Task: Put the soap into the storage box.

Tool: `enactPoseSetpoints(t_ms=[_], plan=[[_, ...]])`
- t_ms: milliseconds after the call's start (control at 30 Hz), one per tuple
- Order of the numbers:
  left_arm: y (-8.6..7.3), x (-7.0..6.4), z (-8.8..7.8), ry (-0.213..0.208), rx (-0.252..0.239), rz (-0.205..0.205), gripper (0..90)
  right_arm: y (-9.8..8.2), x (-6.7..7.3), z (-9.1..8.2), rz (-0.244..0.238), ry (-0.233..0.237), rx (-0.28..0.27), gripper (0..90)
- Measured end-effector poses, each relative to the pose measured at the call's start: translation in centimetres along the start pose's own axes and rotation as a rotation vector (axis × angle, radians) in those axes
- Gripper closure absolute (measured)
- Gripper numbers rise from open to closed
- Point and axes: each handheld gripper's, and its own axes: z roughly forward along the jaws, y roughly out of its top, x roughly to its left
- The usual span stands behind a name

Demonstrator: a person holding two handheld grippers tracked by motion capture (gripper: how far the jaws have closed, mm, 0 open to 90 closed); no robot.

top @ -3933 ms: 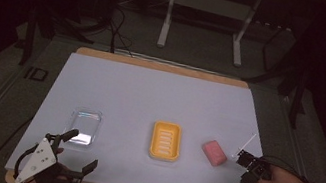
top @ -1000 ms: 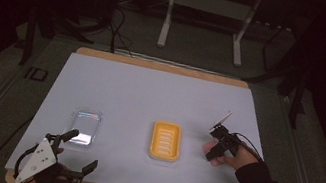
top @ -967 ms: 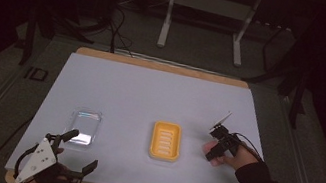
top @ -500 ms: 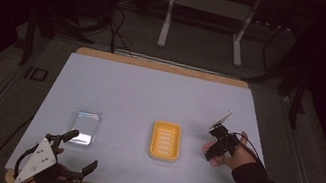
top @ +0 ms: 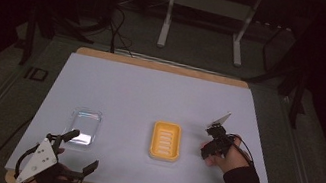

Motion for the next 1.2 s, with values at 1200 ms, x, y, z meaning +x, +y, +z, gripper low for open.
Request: enactPoseSetpoints(t_ms=[1200], plan=[[0.5, -0.5, 1.0, -0.052, -0.008, 0.016, 0.3, 4.0, 7.0, -4.6, 0.166, 0.057, -0.093, 37.6]])
